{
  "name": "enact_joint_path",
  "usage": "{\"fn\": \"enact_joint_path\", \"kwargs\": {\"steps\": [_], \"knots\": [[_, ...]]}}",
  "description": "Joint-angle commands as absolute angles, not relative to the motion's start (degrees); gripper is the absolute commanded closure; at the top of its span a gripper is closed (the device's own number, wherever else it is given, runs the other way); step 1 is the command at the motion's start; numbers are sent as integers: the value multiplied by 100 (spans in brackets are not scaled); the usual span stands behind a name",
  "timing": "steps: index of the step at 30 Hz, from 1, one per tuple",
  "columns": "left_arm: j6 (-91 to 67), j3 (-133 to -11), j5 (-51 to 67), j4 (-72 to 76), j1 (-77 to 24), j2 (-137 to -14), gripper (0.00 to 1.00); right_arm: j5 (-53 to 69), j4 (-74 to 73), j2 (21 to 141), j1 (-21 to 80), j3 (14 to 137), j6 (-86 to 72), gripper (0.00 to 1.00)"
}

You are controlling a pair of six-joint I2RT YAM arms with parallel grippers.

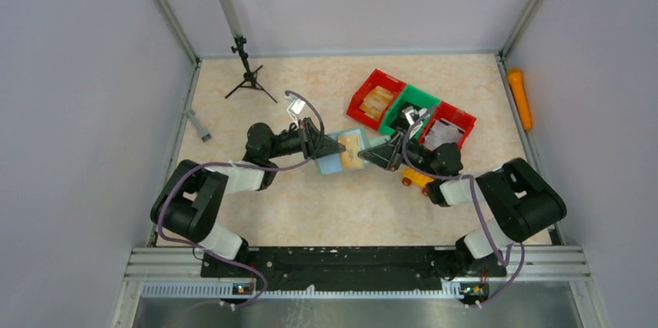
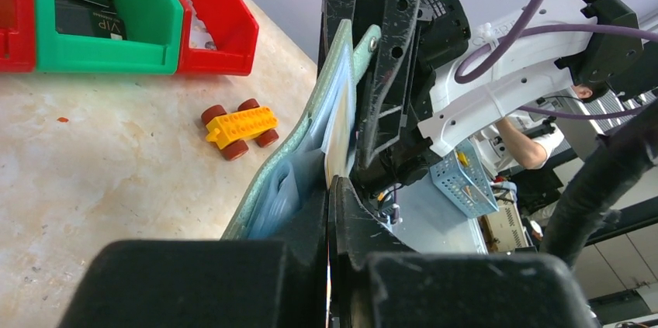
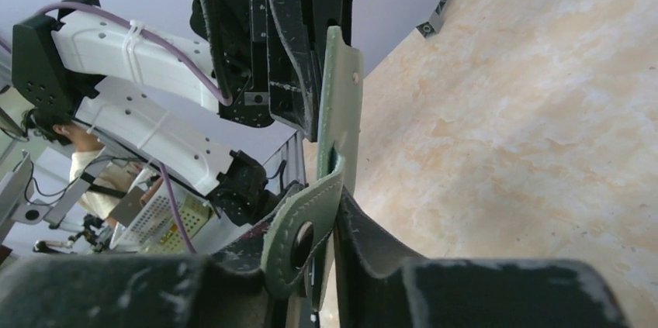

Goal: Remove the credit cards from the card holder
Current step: Remove the credit card from the card holder.

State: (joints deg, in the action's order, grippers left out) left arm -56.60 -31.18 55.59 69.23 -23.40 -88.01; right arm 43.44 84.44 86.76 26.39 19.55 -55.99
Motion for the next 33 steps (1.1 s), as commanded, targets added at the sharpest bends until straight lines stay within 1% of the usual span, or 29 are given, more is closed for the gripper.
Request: {"fn": "enact_joint_path", "kwargs": {"steps": [1,4,5,19,20,21,22,24,26,31,33], "knots": [[-5484,-3118,5493,7005,-2346,-8657,100,4401,9312,8705,2567,1989,-5750,87],[-5484,-3100,5477,6996,-2323,-8649,100,4367,9337,8702,2523,1968,-5777,98],[-5484,-3096,5471,6996,-2309,-8634,100,4345,9363,8697,2497,1948,-5791,100],[-5528,-3036,5418,6987,-2196,-8606,98,4341,9719,8761,2330,1840,-5984,100],[-5528,-3047,5422,6987,-2193,-8617,98,4400,9751,8801,2334,1877,-6021,99],[-5528,-3045,5423,6987,-2197,-8619,98,4491,9784,8850,2333,1925,-6062,88],[-5529,-3060,5423,6987,-2197,-8636,98,4571,9835,8914,2338,1977,-6119,80],[-5536,-3056,5439,6994,-2209,-8646,98,4702,9874,9035,2354,2062,-6236,71],[-5521,-3067,5438,6996,-2236,-8637,98,4775,9872,9101,2386,2120,-6243,70],[-5511,-3072,5448,6979,-2254,-8635,98,4788,9820,9096,2408,2138,-6181,71],[-5519,-3091,5462,6974,-2271,-8647,98,4794,9780,9097,2408,2148,-6167,76]]}}
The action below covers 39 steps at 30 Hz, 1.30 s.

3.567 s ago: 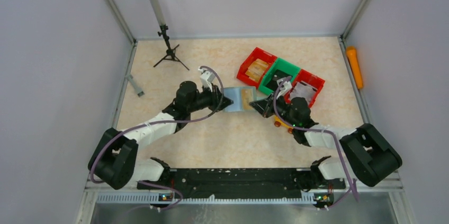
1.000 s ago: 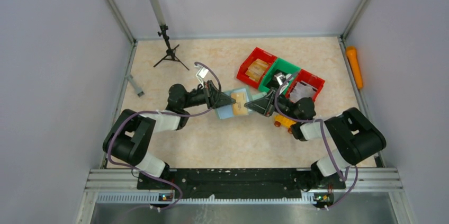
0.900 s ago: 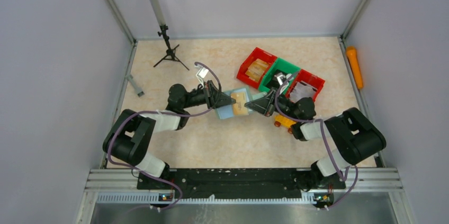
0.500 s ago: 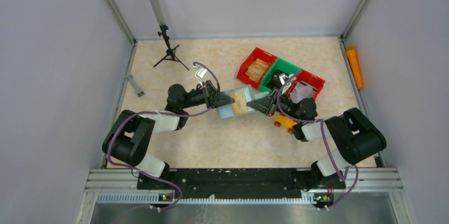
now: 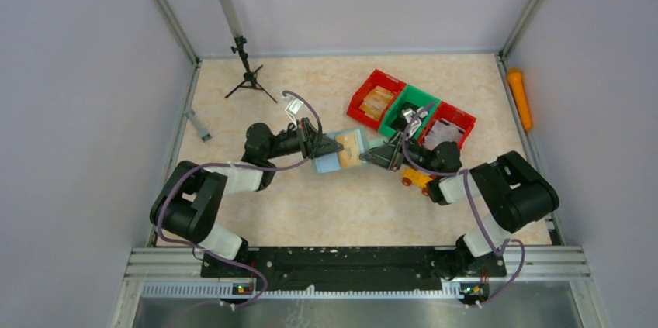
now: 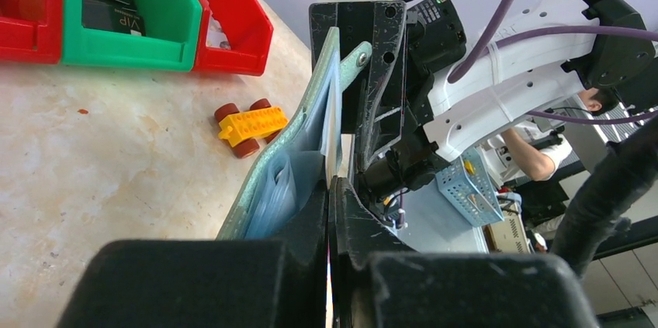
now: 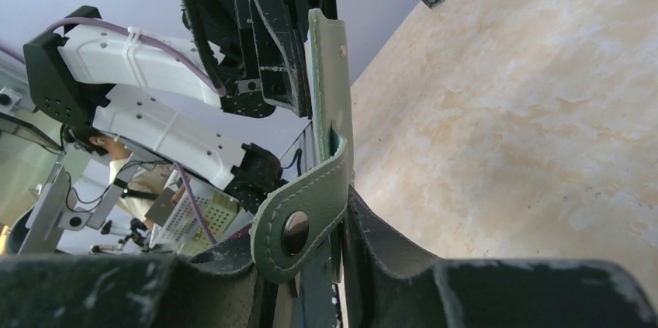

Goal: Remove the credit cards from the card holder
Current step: Remove the credit card from the card holder.

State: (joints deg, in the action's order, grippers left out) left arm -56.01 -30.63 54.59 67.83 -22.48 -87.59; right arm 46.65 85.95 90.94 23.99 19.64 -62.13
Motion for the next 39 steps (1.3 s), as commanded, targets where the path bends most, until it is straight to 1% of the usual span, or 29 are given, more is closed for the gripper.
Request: {"fn": "enact_joint_path", "kwargs": {"steps": [1,2,7,9,11,12,14,16,19,22,24,26,29,33,35,38,39], "knots": [[-5519,-3105,5478,6964,-2282,-8654,98,4798,9780,9097,2408,2153,-6163,79],[-5520,-3123,5490,6955,-2297,-8675,98,4805,9781,9097,2408,2153,-6150,81],[-5476,-3195,5539,6912,-2426,-8701,98,4842,9694,9097,2417,2168,-6096,82],[-5382,-3215,5526,6773,-2453,-8667,97,4851,9680,9097,2417,2175,-6089,85],[-5330,-3205,5511,6691,-2461,-8620,94,4836,9672,9090,2417,2171,-6068,93],[-5327,-3208,5511,6689,-2459,-8614,91,4828,9653,9088,2419,2169,-6059,100],[-5326,-3201,5518,6693,-2461,-8589,84,4786,9632,9079,2419,2148,-6045,100],[-5326,-3184,5512,6710,-2460,-8574,82,4761,9657,9079,2409,2129,-6046,100],[-5348,-3173,5526,6749,-2461,-8567,84,4748,9682,9073,2401,2114,-6070,100],[-5377,-3155,5543,6821,-2459,-8574,91,4716,9723,9034,2332,2070,-6092,100],[-5439,-3144,5546,6890,-2450,-8579,93,4676,9775,8991,2276,2015,-6114,100],[-5543,-3134,5567,7040,-2452,-8604,93,4651,9794,8954,2238,1976,-6120,100],[-5707,-3103,5621,7349,-2452,-8652,86,4649,9808,8938,2207,1957,-6135,100],[-5773,-3095,5651,7465,-2452,-8659,86,4660,9862,8977,2206,1959,-6163,100],[-5762,-3079,5634,7464,-2450,-8633,89,4662,9866,8985,2207,1969,-6175,100],[-5740,-3068,5625,7443,-2445,-8606,96,4667,9863,9000,2206,1975,-6183,100],[-5739,-3063,5625,7444,-2444,-8597,97,4667,9865,8992,2210,1973,-6186,100]]}}
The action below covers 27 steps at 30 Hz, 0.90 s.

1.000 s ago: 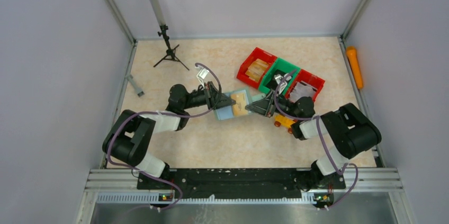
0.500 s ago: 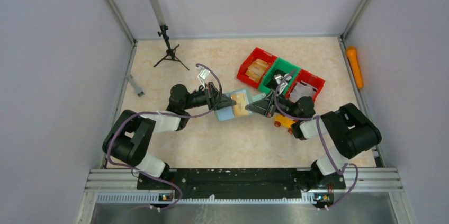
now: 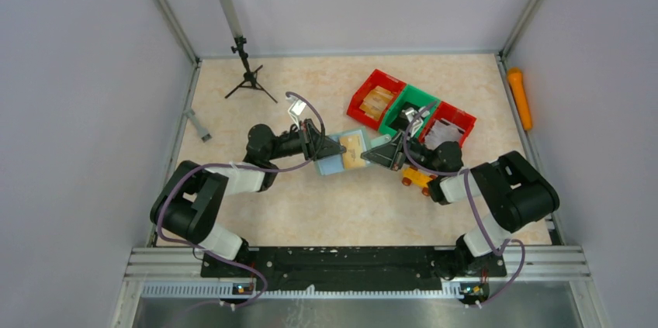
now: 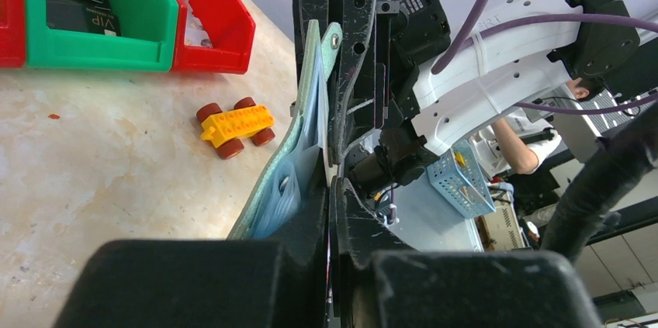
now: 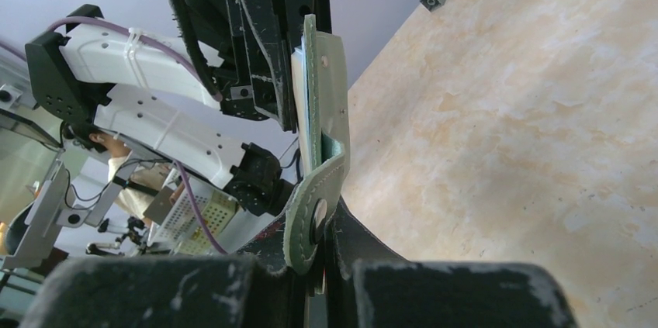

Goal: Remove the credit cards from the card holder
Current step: Remove the credit card from the card holder.

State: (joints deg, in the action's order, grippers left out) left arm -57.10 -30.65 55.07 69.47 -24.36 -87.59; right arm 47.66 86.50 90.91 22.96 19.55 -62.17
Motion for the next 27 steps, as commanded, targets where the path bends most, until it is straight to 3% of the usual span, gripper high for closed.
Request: {"fn": "enact_joint_path", "kwargs": {"steps": [1,24,27], "knots": [[-5739,-3056,5625,7444,-2439,-8585,97,4667,9864,8991,2207,1968,-6183,100],[-5768,-2963,5506,7318,-2213,-8519,100,4464,9863,8718,1969,1729,-6144,100],[-5812,-3085,5618,7276,-2223,-8673,96,4576,9870,8744,1993,1795,-6175,100]]}}
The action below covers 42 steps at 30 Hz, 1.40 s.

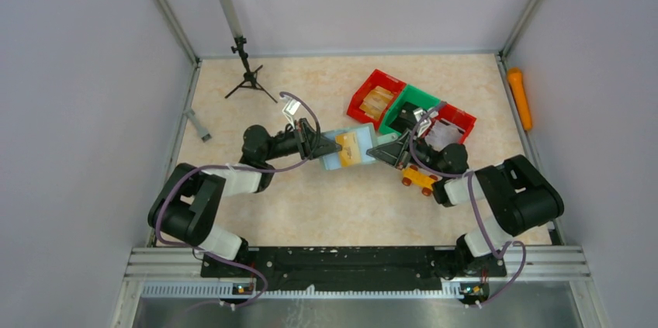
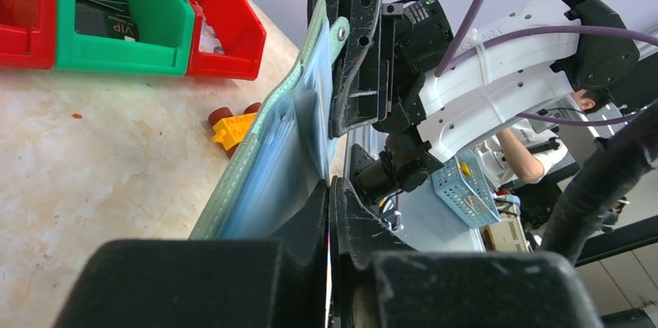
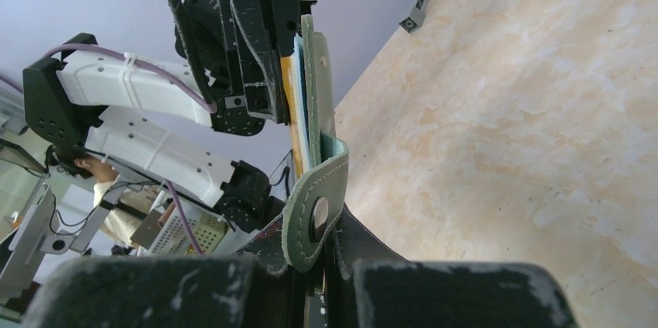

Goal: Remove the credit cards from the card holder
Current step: Remove the credit card from the card holder.

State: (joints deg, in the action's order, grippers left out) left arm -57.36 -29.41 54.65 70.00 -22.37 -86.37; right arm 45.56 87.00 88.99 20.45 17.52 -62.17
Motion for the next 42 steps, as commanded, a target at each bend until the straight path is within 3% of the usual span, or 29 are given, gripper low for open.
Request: {"fn": "enact_joint_path", "kwargs": {"steps": [1,8,12,14,19,25,28,35,42], "knots": [[-5844,-3093,5624,7345,-2236,-8716,94,4586,9870,8749,2016,1808,-6174,100],[-5722,-3238,5629,6983,-2305,-8844,78,4670,9875,8771,2146,1887,-6136,100],[-5740,-3351,5680,6874,-2362,-9003,75,4742,9872,8802,2225,1941,-6140,100],[-5824,-3378,5724,6960,-2373,-9061,77,4760,9873,8819,2247,1966,-6143,100],[-5930,-3386,5738,7073,-2373,-9111,100,4727,9864,8870,2250,1962,-6132,100],[-5565,-3232,5381,6434,-2135,-8803,100,4280,9695,8868,1931,1715,-6094,100],[-5035,-3164,4876,5385,-1967,-8477,100,4132,9515,8868,1761,1615,-6094,100],[-3928,-2993,3404,3499,-1870,-7291,100,3967,7151,8921,1710,2107,-5306,100],[-3669,-2721,2695,3190,-1880,-6603,100,4455,6678,9561,1986,2649,-5184,100]]}}
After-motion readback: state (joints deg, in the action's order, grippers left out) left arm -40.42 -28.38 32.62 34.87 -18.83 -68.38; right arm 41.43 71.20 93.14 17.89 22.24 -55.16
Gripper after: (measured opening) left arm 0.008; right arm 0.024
